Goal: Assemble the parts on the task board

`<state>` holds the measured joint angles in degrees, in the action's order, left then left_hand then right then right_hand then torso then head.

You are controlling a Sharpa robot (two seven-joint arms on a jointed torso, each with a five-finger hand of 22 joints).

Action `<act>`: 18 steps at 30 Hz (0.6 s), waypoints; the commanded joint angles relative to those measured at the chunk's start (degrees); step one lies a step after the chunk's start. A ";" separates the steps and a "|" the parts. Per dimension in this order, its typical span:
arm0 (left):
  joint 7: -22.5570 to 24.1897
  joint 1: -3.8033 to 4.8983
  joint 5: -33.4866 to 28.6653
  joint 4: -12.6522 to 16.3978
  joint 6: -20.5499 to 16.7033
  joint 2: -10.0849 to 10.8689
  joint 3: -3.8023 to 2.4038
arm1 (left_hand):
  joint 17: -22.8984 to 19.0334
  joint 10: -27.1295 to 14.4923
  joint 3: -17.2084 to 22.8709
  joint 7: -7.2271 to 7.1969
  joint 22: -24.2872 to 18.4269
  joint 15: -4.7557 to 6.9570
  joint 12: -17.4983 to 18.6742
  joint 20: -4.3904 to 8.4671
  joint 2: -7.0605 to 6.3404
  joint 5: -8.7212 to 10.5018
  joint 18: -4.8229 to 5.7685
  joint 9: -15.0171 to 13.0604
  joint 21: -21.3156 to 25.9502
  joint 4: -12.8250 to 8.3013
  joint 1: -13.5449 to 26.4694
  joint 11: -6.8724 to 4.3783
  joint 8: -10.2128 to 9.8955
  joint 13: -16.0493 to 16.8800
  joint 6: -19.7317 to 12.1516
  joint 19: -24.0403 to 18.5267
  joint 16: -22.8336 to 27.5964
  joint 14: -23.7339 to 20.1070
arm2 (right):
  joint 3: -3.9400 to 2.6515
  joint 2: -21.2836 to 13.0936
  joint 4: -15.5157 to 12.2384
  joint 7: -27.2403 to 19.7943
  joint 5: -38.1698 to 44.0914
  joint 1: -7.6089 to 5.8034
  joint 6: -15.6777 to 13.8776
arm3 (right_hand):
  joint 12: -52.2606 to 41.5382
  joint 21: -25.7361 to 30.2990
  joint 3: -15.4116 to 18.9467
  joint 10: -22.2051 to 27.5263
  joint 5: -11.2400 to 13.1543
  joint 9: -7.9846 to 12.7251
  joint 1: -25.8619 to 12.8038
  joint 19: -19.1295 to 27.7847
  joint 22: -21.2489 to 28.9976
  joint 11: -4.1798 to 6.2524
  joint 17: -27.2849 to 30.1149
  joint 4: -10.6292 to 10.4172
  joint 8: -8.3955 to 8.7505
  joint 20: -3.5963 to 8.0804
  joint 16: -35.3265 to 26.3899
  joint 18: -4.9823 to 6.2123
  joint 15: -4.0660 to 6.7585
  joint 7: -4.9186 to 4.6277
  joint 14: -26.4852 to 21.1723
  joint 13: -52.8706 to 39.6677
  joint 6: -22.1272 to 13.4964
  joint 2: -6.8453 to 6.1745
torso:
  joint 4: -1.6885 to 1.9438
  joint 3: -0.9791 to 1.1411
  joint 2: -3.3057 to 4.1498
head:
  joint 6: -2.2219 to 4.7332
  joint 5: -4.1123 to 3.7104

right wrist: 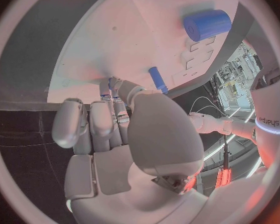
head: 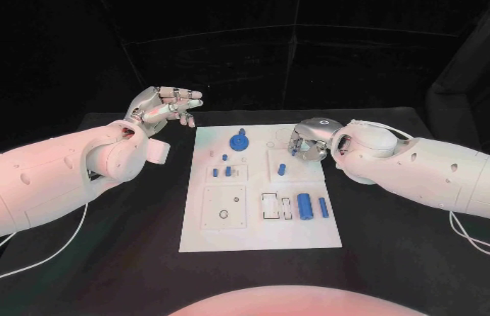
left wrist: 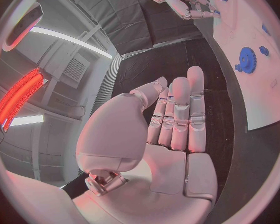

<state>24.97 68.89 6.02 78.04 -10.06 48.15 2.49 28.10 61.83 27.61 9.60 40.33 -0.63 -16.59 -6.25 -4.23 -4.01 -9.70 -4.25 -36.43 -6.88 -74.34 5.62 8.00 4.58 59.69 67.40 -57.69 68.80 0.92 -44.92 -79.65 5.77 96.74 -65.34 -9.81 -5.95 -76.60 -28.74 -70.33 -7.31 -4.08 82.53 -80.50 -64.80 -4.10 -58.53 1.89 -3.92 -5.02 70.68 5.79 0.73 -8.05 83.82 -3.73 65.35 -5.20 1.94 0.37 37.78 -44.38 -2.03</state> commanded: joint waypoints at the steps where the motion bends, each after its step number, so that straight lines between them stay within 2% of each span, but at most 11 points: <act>1: 0.82 0.09 -0.34 -0.08 0.51 0.03 -0.05 | -0.10 0.18 -0.28 0.01 -0.06 -0.04 -0.26 -0.11 0.41 -0.27 -0.81 -0.08 0.33 0.06 -0.22 -0.09 0.31 0.07 0.19 -0.37 0.35 -0.55 | -0.04 -0.52 -0.81 0.23 -2.45 -0.14 -4.57 | 0.46 -0.31 -0.71 -0.28 0.08 0.06 -0.90 -0.25 -0.01 0.02 0.27 0.08 0.03 -0.05 0.34 -0.94 0.22 -0.13 1.54 -0.07 0.14 -0.36 | 0.00 -0.05 0.01 | 0.19 -0.01; 4: 0.75 0.09 -0.34 -0.15 0.55 0.02 -0.05 | -0.15 0.15 -0.29 0.01 -0.09 -0.03 -0.31 -0.10 0.43 -0.29 -0.81 -0.07 0.37 0.00 -0.31 -0.09 0.32 0.07 0.17 -0.38 0.36 -0.58 | -0.05 -1.06 -1.55 0.17 -3.40 -0.16 -5.84 | 0.69 -0.31 -1.17 -0.11 0.08 0.10 -1.59 -0.19 0.02 -0.07 0.45 0.27 0.12 -0.12 0.38 -0.93 0.13 -0.22 1.49 -0.06 -0.07 -0.89 | 0.00 -0.06 -0.01 | 0.17 -0.01; 11: 0.63 0.09 -0.34 -0.19 0.40 0.10 -0.05 | -0.18 0.12 -0.31 0.02 -0.11 -0.03 -0.34 -0.10 0.43 -0.28 -0.81 -0.06 0.39 -0.04 -0.35 -0.09 0.33 0.06 0.15 -0.39 0.37 -0.60 | -0.09 -2.94 -3.97 0.24 -4.71 -0.21 -7.09 | 0.72 -0.33 -1.32 -0.16 0.10 0.10 -1.94 -0.18 -0.01 -0.05 0.50 0.34 0.10 -0.15 0.43 -0.93 0.10 -0.22 1.48 -0.08 -0.07 -1.16 | 0.10 -0.10 -0.06 | 0.28 0.00; 15: 0.57 0.09 -0.34 -0.16 0.34 0.19 -0.05 | -0.22 0.06 -0.36 0.07 -0.13 -0.03 -0.37 -0.09 0.40 -0.28 -0.81 -0.05 0.42 -0.06 -0.35 -0.06 0.32 0.06 0.10 -0.39 0.38 -0.62 | -0.12 -4.17 -6.23 0.14 -5.27 -0.26 -7.82 | 0.72 -0.33 -1.36 -0.18 0.09 0.10 -2.00 -0.17 0.00 -0.04 0.52 0.37 0.10 -0.15 0.44 -0.92 0.10 -0.22 1.47 -0.08 -0.07 -1.23 | 0.06 -0.06 -0.05 | 0.39 0.19; 18: 0.55 0.09 -0.34 -0.11 0.31 0.22 -0.05 | -0.22 0.06 -0.36 0.07 -0.13 -0.03 -0.37 -0.09 0.40 -0.28 -0.81 -0.05 0.42 -0.06 -0.35 -0.06 0.32 0.06 0.10 -0.39 0.38 -0.62 | -0.14 -4.97 -8.94 0.03 -5.65 -0.31 -8.51 | 0.73 -0.35 -1.44 -0.21 0.03 0.10 -2.04 -0.18 -0.04 -0.03 0.46 0.43 0.10 -0.15 0.50 -0.92 0.11 -0.20 1.48 -0.09 -0.08 -1.30 | 0.08 -0.08 -0.05 | 0.39 0.24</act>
<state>24.96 68.90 5.98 77.83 -10.07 48.35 2.49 27.93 61.83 27.61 9.60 40.29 -0.83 -16.59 -6.25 -4.23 -4.01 -9.68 -4.25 -36.17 -6.88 -74.34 5.62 8.00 4.57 59.69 67.40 -57.69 68.59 0.83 -49.88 -87.77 5.98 92.38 -65.50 -15.87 -5.52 -76.60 -29.85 -70.33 -7.31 -4.02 81.19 -80.49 -64.79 -4.10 -58.05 2.20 -3.93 -5.02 70.88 5.78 0.73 -8.06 83.83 -3.84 65.36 -6.54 1.99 0.30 37.72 -44.02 -1.82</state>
